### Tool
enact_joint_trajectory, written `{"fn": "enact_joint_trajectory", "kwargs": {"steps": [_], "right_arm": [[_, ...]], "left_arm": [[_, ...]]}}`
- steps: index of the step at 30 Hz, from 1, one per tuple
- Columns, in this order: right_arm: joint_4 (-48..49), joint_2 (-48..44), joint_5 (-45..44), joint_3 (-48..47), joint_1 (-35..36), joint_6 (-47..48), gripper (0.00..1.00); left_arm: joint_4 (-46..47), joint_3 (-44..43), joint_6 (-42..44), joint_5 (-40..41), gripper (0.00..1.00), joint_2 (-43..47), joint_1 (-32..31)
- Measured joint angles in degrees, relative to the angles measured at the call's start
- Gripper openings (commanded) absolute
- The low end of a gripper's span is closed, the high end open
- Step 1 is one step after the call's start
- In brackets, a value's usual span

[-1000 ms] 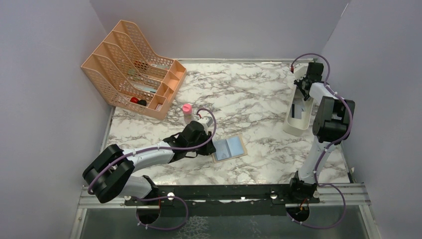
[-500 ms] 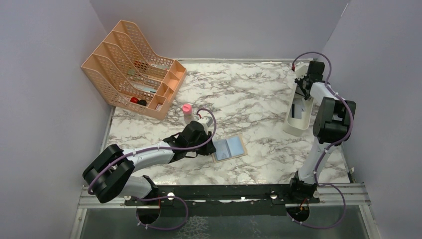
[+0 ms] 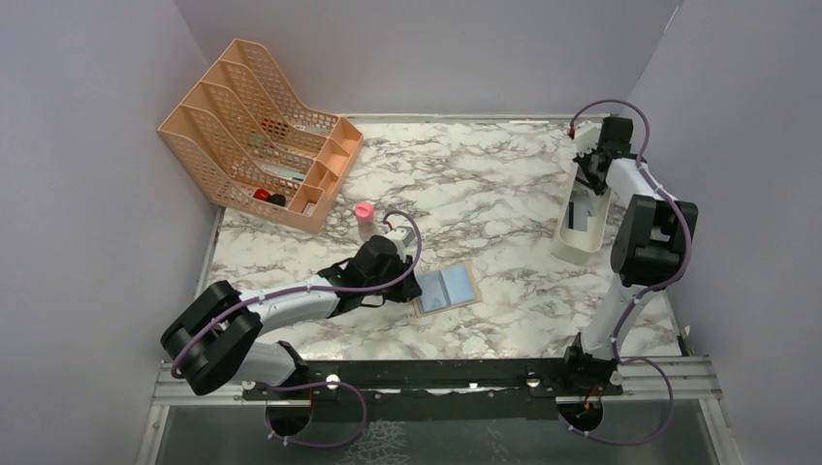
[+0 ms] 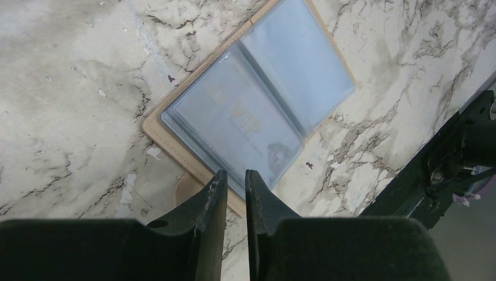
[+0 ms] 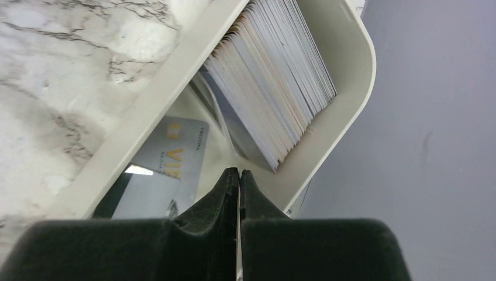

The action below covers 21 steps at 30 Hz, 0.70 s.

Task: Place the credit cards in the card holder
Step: Pick up the credit card from the storage box.

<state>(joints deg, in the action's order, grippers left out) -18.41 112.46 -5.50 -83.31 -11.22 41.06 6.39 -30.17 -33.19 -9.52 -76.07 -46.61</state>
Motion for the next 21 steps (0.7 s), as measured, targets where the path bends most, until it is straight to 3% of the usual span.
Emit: {"fn": "enact_joint_trajectory", "kwargs": {"steps": [12,21], "right_arm": [[-8.31,-4.13,0.28,0.35,1.86,-11.37,0.01],[-14.4,-8.92,-0.59,-0.22,3.26,-26.69,0.01]], "left_arm": [[0.15,1.31,-0.61,-0.09,0.21,2.23,0.0],[-1.57,2.1,-0.87,0.74,0.21,7.8,0.0]]}}
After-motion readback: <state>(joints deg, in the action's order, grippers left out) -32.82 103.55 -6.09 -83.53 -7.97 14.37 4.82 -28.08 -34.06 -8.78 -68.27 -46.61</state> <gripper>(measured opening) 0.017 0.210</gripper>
